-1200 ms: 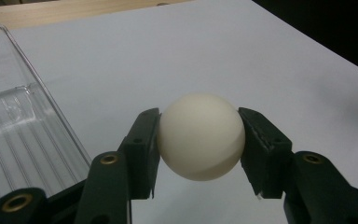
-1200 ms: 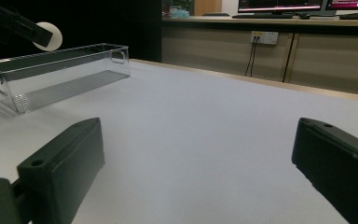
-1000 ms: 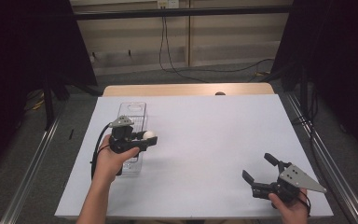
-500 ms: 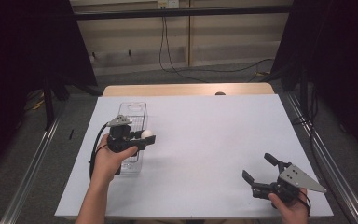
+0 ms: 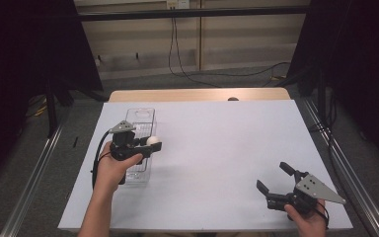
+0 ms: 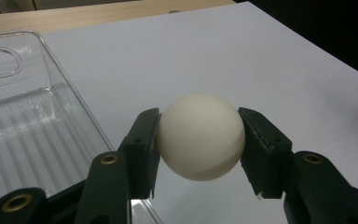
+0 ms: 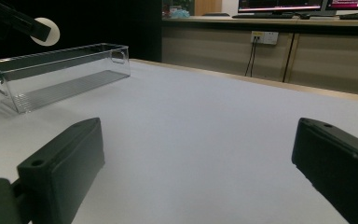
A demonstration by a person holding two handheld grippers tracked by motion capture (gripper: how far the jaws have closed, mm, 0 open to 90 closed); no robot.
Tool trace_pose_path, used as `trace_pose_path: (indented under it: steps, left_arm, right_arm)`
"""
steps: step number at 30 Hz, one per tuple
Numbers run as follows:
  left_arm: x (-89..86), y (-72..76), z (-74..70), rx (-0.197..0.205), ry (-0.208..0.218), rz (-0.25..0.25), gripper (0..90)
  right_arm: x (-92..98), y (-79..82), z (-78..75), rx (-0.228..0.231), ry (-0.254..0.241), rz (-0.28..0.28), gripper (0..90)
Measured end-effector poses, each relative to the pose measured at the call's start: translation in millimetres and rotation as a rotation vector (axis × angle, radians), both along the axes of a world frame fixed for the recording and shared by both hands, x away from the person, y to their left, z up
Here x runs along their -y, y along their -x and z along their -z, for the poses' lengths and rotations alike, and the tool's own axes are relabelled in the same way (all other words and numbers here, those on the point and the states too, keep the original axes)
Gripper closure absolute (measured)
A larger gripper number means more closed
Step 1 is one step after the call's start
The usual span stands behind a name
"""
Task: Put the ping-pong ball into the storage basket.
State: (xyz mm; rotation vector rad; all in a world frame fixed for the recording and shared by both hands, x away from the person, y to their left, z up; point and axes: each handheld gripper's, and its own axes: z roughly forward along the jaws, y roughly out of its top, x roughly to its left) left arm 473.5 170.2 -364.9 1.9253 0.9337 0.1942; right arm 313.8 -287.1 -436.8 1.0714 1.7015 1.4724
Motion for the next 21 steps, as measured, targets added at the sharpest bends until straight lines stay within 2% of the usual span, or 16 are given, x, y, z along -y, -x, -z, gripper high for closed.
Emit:
trace_pose_path:
  steps: [8, 11, 16, 20, 21]
  left_arm:
    - [-5.2, 0.1, -2.1, 0.002, 0.011, -0.027, 51.1]
    - [-7.8, -0.2, -2.8, 0.006, -0.003, -0.027, 51.1]
    - [-10.0, -1.0, -2.4, 0.007, 0.008, -0.037, 51.1]
    - [-12.4, -1.6, -2.0, 0.007, -0.002, -0.039, 51.1]
    - [-12.3, -1.7, -1.7, 0.003, 0.012, -0.044, 51.1]
  right_arm:
    - [-0.3, -0.1, 0.3, -0.003, 0.002, -0.006, 1.8]
    - [-0.3, -0.1, 0.2, -0.002, 0.002, -0.005, 1.7]
    - [-0.5, -0.1, 0.3, -0.002, 0.002, -0.005, 1.8]
    - [-0.4, -0.1, 0.4, -0.003, 0.006, -0.009, 1.8]
    - [-0.7, -0.2, 0.5, 0.000, 0.005, -0.006, 1.7]
